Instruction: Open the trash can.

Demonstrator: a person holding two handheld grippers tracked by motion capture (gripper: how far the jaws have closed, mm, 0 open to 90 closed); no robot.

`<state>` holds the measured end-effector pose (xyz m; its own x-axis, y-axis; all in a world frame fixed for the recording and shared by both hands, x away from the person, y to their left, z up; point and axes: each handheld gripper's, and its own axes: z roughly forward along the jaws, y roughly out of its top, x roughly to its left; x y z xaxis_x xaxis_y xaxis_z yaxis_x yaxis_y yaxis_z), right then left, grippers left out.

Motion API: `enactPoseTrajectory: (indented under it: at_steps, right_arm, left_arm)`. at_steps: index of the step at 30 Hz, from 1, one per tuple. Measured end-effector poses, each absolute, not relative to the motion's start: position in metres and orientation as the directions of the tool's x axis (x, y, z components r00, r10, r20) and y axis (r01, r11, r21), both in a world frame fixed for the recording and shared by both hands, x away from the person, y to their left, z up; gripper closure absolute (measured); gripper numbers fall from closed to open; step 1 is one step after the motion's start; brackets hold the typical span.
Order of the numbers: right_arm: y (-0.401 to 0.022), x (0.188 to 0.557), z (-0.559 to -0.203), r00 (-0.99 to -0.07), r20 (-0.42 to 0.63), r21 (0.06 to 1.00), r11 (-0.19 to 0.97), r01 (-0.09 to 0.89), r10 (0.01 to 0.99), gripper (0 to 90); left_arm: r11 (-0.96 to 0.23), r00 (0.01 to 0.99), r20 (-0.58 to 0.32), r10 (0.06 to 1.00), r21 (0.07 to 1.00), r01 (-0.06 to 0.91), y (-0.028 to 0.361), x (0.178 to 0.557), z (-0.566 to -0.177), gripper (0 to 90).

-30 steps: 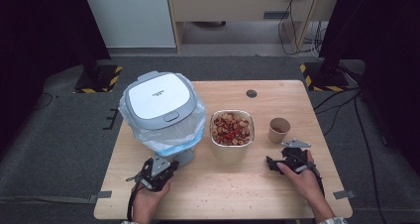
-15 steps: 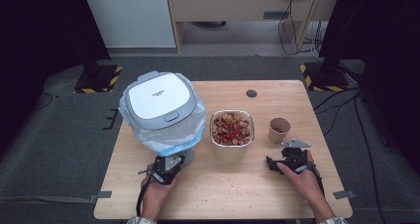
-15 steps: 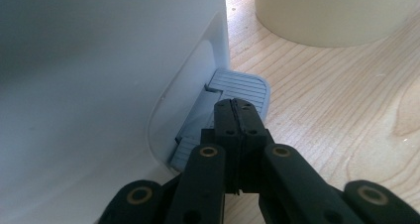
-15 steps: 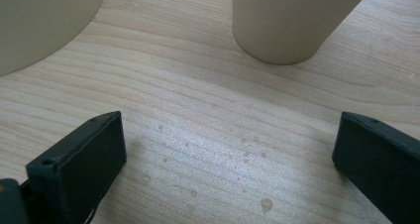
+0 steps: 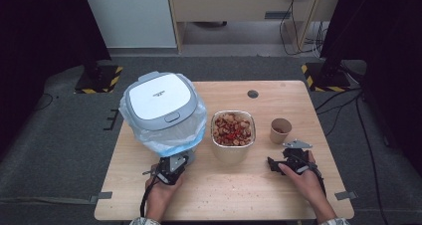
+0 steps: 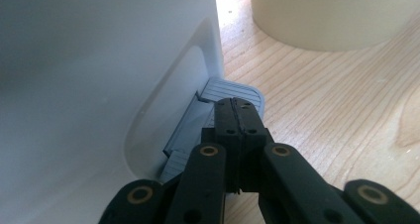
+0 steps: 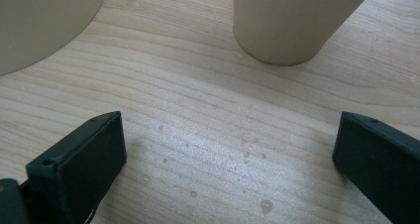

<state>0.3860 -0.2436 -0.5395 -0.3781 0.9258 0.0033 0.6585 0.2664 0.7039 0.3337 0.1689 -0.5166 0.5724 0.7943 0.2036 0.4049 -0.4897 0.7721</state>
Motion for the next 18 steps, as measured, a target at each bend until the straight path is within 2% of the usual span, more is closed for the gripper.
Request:
enactPoseTrajectory:
  at_steps: [5,9,18]
  right_arm:
    - [-0.2436,0.3860,-0.5395,-0.378,0.003,0.704,0.266,0.658,0.926,0.6]
    - [-0.2432,0.3861,-0.5395,-0.373,0.004,0.704,0.263,0.660,0.928,0.6]
    - [-0.2430,0.3872,-0.5395,-0.374,0.005,0.703,0.263,0.660,0.927,0.6]
  left_arm:
    - [-0.459,0.570,0.159,0.806,0.776,0.432,0.1723,0.3356,-0.5194,89.6]
    - [-0.482,0.576,0.174,0.799,0.758,0.440,0.1699,0.3365,-0.5244,89.7]
    - [-0.453,0.573,0.134,0.809,0.763,0.462,0.1734,0.3376,-0.5260,89.7]
